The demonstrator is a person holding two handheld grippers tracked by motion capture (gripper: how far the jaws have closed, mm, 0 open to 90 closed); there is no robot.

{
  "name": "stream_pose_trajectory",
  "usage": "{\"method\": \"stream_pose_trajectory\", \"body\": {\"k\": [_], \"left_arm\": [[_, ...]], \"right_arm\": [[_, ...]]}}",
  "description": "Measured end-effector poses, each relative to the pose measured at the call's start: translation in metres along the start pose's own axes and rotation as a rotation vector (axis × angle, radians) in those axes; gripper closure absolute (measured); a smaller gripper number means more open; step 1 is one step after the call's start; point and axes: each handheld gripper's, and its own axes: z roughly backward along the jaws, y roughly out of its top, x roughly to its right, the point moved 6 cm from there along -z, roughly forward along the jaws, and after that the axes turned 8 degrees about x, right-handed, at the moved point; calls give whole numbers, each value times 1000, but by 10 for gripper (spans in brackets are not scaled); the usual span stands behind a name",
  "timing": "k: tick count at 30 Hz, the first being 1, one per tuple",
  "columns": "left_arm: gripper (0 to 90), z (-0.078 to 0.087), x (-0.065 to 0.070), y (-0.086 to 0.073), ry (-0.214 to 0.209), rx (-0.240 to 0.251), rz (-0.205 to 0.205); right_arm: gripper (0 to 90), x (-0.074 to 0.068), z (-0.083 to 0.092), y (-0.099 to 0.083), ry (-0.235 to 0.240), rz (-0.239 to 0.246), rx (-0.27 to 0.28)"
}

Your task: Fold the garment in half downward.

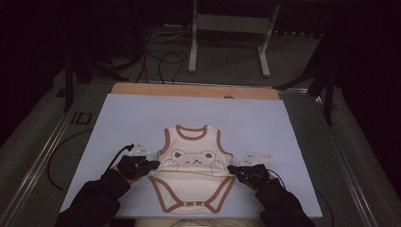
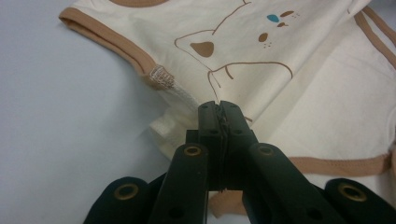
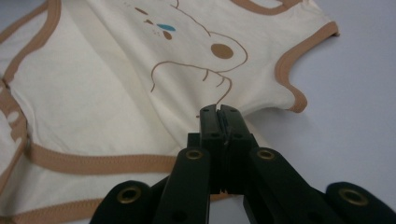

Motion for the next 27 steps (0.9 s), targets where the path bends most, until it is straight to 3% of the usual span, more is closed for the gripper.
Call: {"method": "stream_pose_trajectory", "body": {"k": [14,27], "left_arm": [[900,-5,12,-21,-38,-25,15],[900,-8,12,-32,-42,-48,36]], "right_arm": [[898,-6,2,-14,7,-11,-25],[897,-12,-1,-25,25,-20,-54]]}}
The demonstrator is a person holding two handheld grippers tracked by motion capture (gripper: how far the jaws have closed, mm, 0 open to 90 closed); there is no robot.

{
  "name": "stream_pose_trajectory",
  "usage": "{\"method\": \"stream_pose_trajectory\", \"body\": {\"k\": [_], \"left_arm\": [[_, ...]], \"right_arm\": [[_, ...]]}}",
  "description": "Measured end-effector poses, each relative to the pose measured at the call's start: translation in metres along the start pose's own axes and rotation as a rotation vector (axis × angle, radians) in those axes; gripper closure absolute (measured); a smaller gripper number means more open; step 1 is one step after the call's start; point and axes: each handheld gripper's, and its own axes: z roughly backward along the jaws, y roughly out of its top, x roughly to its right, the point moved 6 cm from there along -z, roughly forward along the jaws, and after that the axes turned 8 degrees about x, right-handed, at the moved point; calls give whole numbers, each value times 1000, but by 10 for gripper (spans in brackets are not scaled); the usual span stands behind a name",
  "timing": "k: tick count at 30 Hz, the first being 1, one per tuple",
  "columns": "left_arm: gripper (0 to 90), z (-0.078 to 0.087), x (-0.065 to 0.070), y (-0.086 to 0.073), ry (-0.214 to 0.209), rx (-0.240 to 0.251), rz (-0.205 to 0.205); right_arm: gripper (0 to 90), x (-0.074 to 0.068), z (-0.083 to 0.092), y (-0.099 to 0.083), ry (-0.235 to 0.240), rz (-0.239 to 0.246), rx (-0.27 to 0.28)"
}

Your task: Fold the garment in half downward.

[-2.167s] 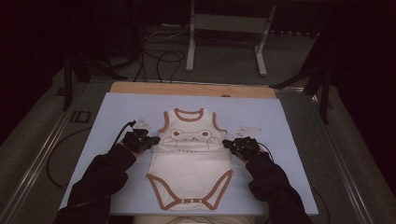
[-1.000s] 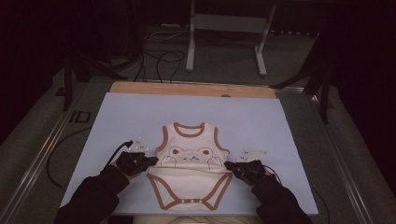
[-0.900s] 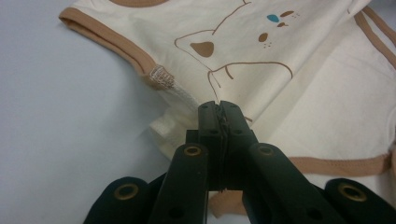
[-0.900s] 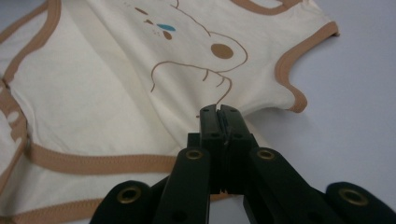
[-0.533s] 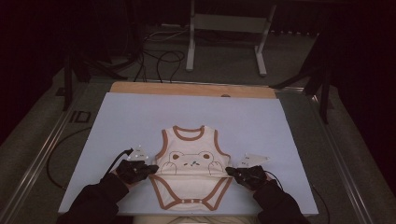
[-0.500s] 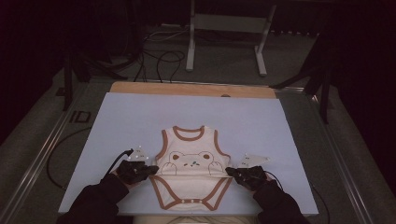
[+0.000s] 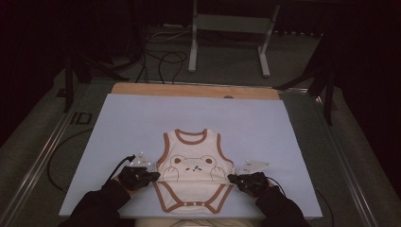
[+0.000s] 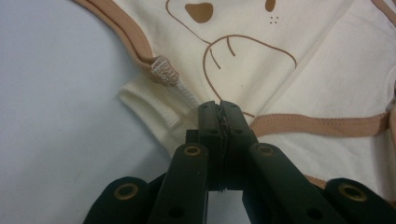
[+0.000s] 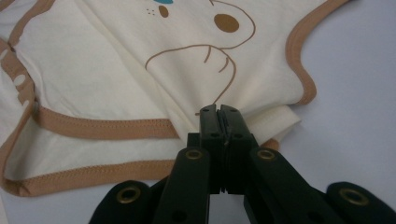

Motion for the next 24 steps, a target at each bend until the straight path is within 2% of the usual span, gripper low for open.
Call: {"method": "stream_pose_trajectory", "body": {"k": [5,7,13,19,22,24], "left_arm": [[900,-1,-2,-2,-15,11,36],[900,-1,-2,-2,-13,8,36],[890,-1,0,-2,9,-1,2],[890,-1,1,-1,22,-8,-10],[889,-1,2,-1,24,-6,-1],[885,-1,2,-1,25,-8,-12]], "right_arm": [[893,0,-3,-5,5,-8,-15],[893,0,-4,-6,4,-8,-17],[887,0,-4,-6,4,-3,-15],[884,0,-5,-7,5,-10,-15],[882,0,-5,-7,10,-18,-10],[862,0,-5,-7,10,-19,-11]]}}
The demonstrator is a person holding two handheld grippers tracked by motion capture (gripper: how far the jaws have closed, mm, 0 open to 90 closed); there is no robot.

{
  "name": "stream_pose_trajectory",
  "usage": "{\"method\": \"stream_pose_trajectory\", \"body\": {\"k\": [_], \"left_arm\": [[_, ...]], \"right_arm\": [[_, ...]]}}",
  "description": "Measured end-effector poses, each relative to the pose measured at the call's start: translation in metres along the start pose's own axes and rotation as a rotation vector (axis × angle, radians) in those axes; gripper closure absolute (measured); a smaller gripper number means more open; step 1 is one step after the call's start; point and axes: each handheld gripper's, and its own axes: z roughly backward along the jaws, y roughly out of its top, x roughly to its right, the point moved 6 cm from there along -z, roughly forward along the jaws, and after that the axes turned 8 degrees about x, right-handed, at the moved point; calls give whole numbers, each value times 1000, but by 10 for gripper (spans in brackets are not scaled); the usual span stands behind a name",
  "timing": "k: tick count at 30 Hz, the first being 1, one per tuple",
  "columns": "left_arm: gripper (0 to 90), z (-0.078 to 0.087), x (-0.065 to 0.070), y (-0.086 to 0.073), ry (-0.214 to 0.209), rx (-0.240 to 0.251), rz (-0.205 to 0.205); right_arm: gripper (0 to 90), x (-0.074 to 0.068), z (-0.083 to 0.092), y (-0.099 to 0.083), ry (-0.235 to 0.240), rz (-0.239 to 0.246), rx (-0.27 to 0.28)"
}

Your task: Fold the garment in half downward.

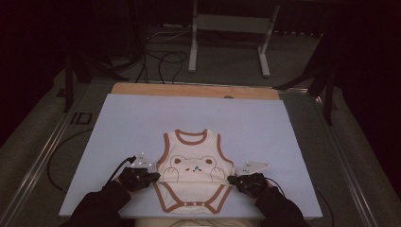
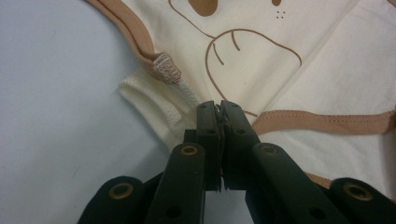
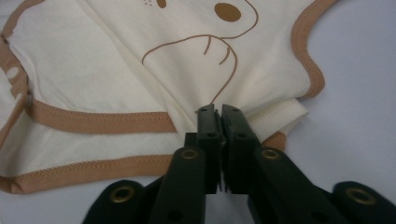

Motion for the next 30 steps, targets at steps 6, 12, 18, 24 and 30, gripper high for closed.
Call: {"method": "stream_pose_trajectory", "body": {"k": [6,12,18,24,30], "left_arm": [[759,3,2,0,-20,28,-16],[562,12,4,8,-10,59,-60],[400,17,5,16,0,80,-61],[227,21,4,26,15,99,-77],[131,24,2,35,-11,124,-69]], "right_arm": [[670,-1,3,4,3,-1,20],[489,5,10,15,-15,-29,74],[341,5,12,23,-1,-23,93],[215,8,14,34,-9,-18,108],[138,12,13,45,-6,-13,126]]}}
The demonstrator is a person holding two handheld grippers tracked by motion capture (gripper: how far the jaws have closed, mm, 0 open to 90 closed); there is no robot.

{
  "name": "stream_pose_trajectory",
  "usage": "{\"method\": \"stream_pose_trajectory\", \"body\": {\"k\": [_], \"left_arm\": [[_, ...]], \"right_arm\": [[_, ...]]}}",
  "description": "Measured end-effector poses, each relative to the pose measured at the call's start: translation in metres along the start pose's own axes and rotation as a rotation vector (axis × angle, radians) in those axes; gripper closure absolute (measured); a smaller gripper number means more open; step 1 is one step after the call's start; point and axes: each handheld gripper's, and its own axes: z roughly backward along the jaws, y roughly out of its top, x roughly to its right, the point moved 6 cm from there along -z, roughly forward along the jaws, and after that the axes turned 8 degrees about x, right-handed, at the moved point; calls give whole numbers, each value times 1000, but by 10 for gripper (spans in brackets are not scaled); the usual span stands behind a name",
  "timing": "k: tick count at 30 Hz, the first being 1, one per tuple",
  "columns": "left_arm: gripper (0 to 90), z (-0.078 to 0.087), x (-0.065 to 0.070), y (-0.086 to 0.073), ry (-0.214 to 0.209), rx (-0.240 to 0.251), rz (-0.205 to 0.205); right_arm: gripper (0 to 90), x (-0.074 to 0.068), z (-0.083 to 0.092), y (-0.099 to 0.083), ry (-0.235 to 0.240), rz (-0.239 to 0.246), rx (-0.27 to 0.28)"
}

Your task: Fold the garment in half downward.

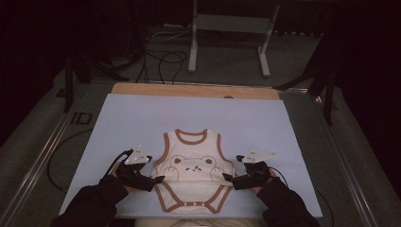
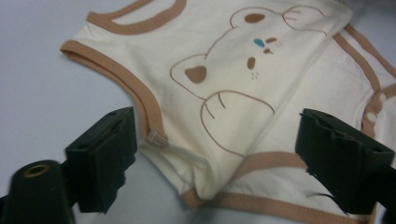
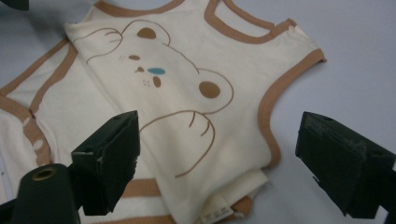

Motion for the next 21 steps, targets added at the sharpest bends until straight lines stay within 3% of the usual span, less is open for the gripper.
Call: {"method": "stream_pose_trajectory", "body": {"k": [2,5,10,21], "left_arm": [[49,0,0,3,-33,7,0],[21,1,-2,8,-49,20,-1],[20,1,-5,15,-56,23,-19],[19,-4,-17,28,-58,38,-18]], "right_arm": [[119,0,-2,3,7,2,2],[100,1,-4,8,15,6,8],[95,2,-10,16,13,22,17],[96,14,-21,36,-7,65,55]]}}
